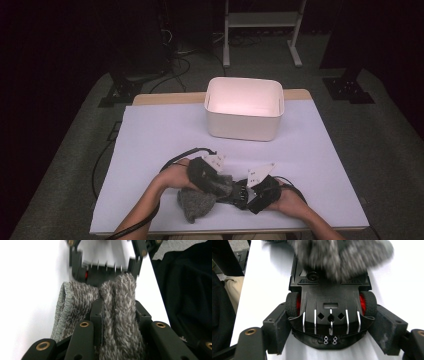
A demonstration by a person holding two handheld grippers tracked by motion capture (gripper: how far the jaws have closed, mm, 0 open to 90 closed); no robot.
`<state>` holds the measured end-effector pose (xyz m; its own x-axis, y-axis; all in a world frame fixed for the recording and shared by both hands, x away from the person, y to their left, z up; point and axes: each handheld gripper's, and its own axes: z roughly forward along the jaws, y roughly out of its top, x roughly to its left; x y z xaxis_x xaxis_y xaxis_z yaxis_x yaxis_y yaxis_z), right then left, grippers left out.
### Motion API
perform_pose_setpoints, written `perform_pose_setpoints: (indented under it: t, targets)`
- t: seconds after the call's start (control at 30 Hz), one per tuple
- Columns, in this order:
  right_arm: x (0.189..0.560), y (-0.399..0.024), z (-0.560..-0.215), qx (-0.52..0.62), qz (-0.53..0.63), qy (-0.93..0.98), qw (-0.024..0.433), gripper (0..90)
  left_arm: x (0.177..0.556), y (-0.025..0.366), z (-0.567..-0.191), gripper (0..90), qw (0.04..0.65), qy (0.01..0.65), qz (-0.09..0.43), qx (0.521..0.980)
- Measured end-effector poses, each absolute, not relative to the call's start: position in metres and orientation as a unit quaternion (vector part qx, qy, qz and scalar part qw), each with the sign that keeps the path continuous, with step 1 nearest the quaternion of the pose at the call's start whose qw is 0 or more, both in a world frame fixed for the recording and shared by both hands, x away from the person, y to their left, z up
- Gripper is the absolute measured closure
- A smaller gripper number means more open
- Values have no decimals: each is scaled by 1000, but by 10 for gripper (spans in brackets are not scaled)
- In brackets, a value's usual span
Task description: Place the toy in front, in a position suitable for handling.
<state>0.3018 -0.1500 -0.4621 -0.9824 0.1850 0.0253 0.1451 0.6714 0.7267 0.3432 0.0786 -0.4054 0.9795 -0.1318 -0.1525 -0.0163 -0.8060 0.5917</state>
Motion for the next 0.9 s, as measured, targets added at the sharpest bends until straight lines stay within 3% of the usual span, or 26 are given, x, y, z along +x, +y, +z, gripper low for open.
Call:
perform_pose_setpoints:
  t: [0.23,0.9]
  targets:
    - [302,-149,-461,92,391,916,23,233,342,108,-402,673,299,-13,-72,951]
    - [309,-147,-451,143,381,914,-15,187,334,110,-412,676,297,-17,-72,952]
